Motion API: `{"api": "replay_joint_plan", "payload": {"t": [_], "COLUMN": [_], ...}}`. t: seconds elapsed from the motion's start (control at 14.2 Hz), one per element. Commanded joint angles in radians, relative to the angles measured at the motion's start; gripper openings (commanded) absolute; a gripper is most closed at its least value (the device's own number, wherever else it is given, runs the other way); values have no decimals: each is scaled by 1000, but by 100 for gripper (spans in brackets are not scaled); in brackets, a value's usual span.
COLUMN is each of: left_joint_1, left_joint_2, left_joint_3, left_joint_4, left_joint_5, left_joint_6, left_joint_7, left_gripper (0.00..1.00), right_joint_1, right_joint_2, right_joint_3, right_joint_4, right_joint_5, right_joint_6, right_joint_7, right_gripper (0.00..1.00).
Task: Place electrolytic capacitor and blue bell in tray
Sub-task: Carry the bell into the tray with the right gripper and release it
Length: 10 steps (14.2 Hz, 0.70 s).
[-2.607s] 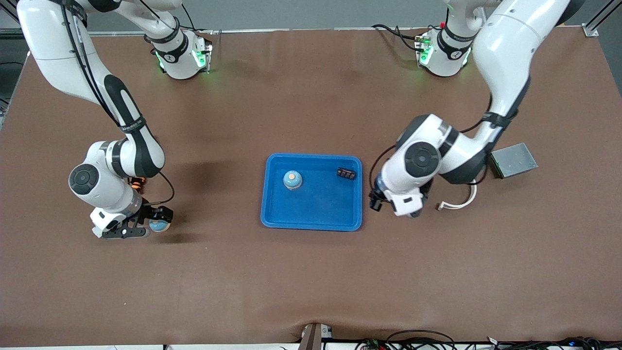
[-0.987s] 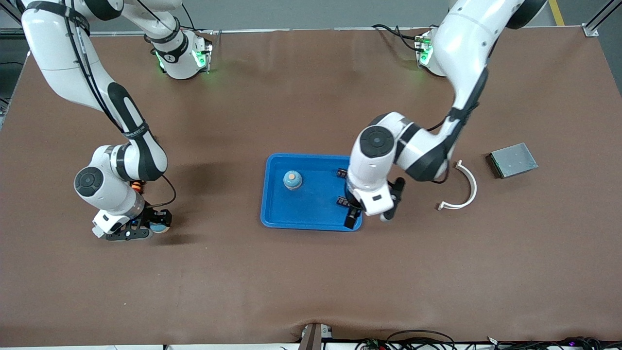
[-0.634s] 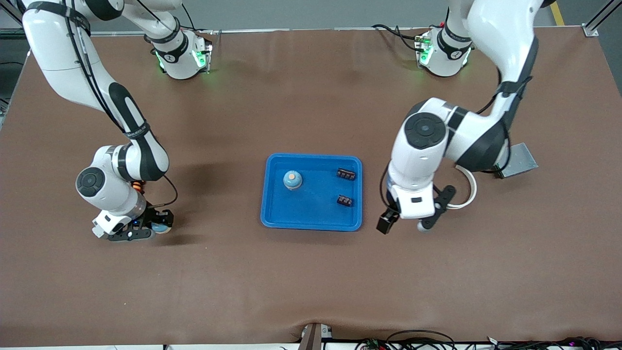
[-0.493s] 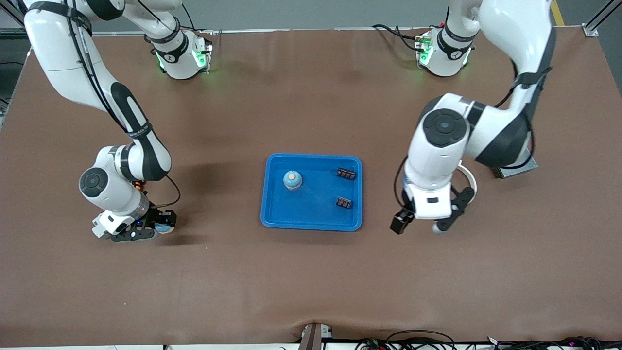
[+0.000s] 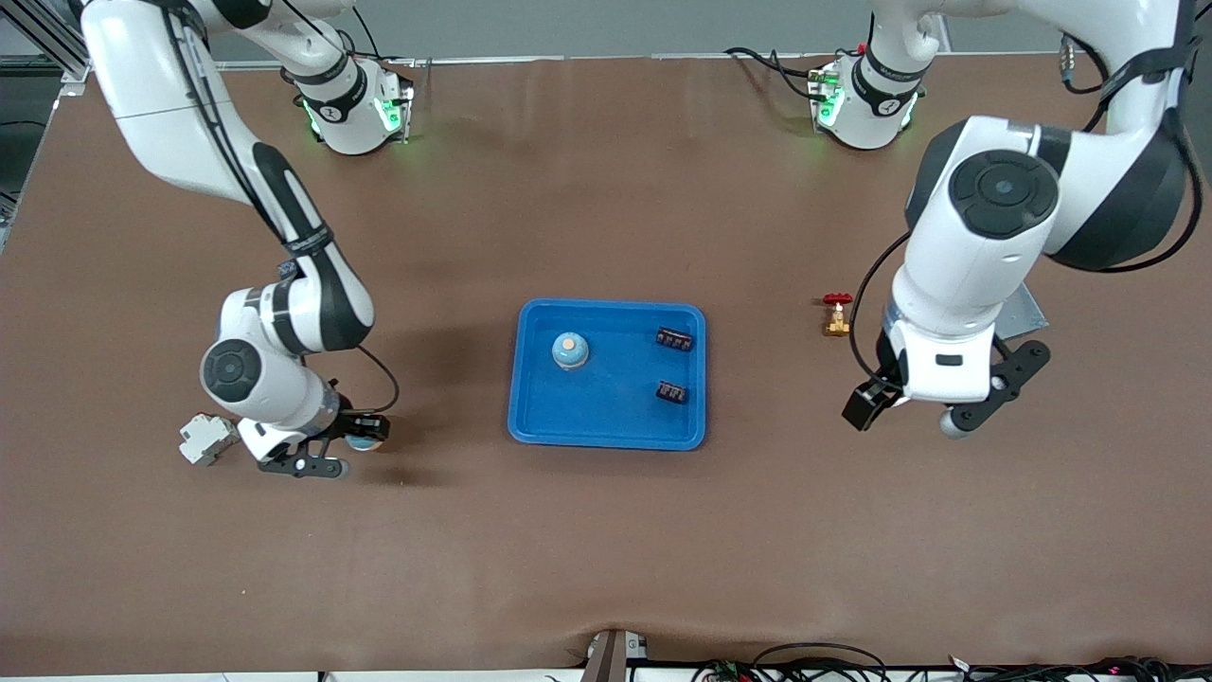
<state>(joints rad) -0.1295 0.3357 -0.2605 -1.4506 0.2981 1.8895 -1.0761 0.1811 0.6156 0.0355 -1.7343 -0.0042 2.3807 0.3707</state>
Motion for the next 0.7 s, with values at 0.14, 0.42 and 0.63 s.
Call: {"api": "replay_joint_plan", "payload": {"t": [0.14,0.42,0.63], "left_joint_1": [80,110,114], "left_joint_2": [-102,-158,-199], "left_joint_3": [-11,-6,1], "left_joint_4": [-25,-27,-31], "left_joint_5": [-95,-140,-163], "left_joint_6": [-75,-130,-211], "left_joint_7": [175,264,329], "left_gripper": [100,100,100], "right_joint_1": [173,277,334], "right_joint_2": [-21,24,84], "right_joint_3": [-6,-6,-8], "right_joint_4": [67,147,194], "right_joint_5": [1,3,-8], "right_joint_6": [-56,-74,-72], "right_joint_7": [374,578,700], "right_gripper": [0,0,0]}}
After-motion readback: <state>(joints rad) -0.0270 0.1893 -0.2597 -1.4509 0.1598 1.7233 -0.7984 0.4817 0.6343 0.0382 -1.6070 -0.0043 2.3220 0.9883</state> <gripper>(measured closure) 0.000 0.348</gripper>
